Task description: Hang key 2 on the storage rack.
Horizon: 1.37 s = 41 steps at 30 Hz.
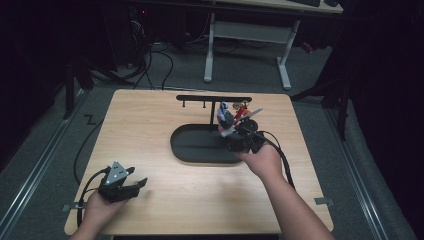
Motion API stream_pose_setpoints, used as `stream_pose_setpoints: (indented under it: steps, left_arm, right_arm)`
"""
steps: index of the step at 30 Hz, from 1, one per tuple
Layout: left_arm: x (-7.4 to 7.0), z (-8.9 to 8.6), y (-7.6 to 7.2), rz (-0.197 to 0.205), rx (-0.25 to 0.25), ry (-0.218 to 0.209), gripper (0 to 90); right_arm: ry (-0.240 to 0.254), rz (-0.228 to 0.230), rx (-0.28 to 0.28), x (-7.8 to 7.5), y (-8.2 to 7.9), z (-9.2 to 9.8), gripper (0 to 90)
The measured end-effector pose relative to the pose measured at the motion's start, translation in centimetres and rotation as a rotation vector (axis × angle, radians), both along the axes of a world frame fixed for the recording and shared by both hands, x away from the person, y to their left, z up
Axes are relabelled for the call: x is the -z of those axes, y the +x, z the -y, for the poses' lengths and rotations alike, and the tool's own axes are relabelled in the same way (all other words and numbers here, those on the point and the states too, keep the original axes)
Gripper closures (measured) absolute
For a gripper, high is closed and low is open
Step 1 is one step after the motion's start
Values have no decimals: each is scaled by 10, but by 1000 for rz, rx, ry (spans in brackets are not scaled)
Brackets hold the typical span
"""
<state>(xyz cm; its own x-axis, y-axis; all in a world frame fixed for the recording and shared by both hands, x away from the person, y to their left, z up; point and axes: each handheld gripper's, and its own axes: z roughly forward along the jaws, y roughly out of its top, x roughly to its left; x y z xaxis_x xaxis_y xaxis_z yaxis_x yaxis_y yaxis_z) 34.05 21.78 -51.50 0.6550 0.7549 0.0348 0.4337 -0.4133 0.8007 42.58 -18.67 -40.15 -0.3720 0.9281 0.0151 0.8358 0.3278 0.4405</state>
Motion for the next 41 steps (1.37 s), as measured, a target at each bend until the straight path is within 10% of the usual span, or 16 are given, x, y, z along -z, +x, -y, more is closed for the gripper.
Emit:
stream_pose_setpoints:
  steps: [15,32,41]
  left_arm:
    - [4,7,-1,-12,20,27,368]
    - [10,14,-1,-36,56,40,361]
    - [12,17,-2,-42,75,42,351]
  right_arm:
    - [54,51,5,40,-44,25,295]
    - [168,282,77,108,-123,59,281]
    - [184,394,104,109,-152,70,285]
